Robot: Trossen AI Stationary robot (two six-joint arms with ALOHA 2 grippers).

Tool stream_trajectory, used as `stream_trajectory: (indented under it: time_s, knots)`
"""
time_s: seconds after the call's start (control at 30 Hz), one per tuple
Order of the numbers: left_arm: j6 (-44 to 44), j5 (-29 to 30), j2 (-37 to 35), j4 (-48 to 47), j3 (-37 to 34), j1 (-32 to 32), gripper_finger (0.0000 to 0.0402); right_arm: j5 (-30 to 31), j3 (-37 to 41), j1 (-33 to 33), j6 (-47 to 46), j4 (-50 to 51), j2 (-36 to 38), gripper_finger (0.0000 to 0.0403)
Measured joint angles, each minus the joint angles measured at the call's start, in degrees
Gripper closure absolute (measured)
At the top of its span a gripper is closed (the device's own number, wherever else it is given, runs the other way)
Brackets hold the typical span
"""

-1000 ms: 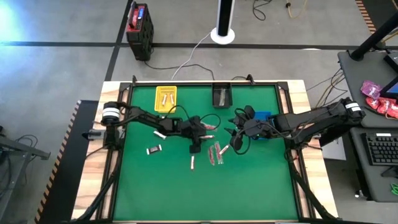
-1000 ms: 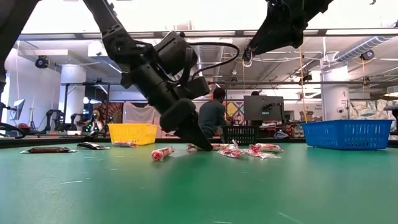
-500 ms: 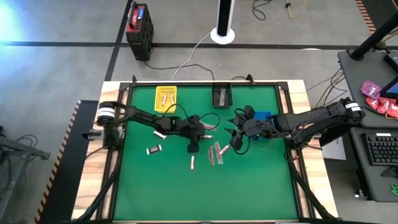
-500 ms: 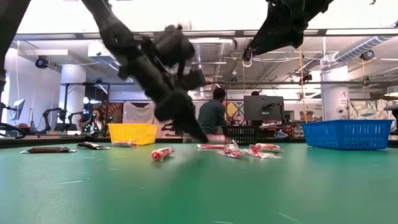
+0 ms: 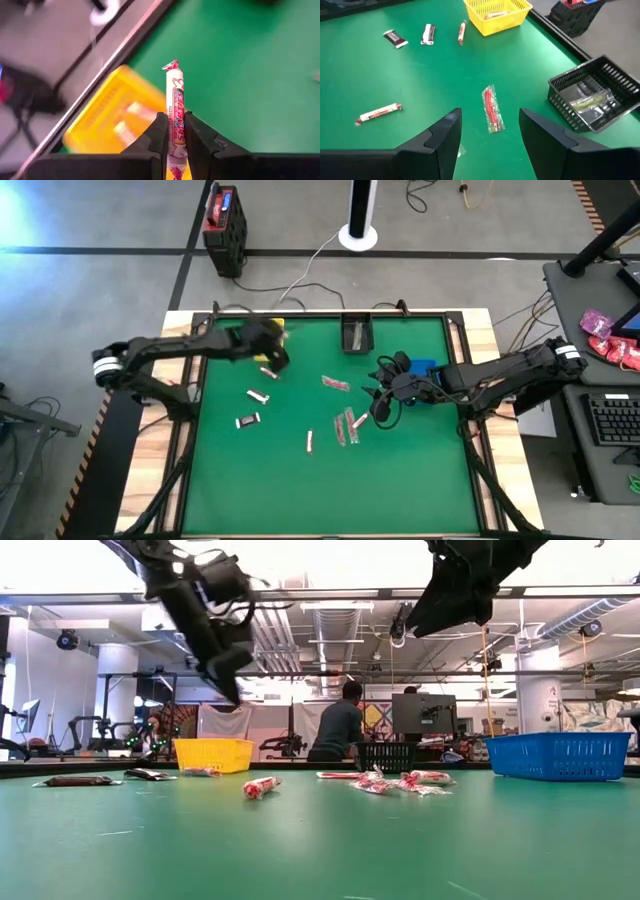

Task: Sort candy by brand, put in halloween buckets
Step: Put the pink candy into the yellow basket, then put the red candy into the black basket

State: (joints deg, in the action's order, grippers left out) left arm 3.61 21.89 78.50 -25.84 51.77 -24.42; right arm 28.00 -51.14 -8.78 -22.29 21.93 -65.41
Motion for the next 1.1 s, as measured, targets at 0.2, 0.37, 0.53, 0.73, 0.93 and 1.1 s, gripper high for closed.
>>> stream_trajectory:
  time_s: [0.2, 0.37, 0.53, 0.73, 0.93, 1.1]
  knots:
    - [5.9, -3.6, -2.0, 0.1, -2.5, -9.2, 0.0378, 0.0, 2.0, 0.0, -0.2, -3.1, 0.0, 0.0211]
    - [6.6, -6.2, -0.5, 3.9, -3.9, -10.4, 0.0369, 0.0, 2.3, 0.0, -0.3, -3.4, 0.0, 0.0211]
    - [9.1, -3.0, 0.5, 3.8, -3.9, -10.4, 0.0359, 0.0, 2.3, 0.0, -0.3, -3.5, 0.0, 0.0211]
    - [9.1, -3.0, 0.5, 3.8, -3.9, -10.3, 0.0323, 0.0, 2.3, 0.0, -0.3, -3.6, 0.0, 0.0211]
    - [9.0, -3.0, 0.5, 3.8, -3.9, -10.3, 0.0290, 0.0, 2.3, 0.0, -0.3, -3.7, 0.0, 0.0211]
    - [8.9, -3.2, 0.4, 3.8, -3.9, -9.1, 0.0277, 0.0, 2.3, 0.0, -0.3, -3.8, 0.0, 0.0211]
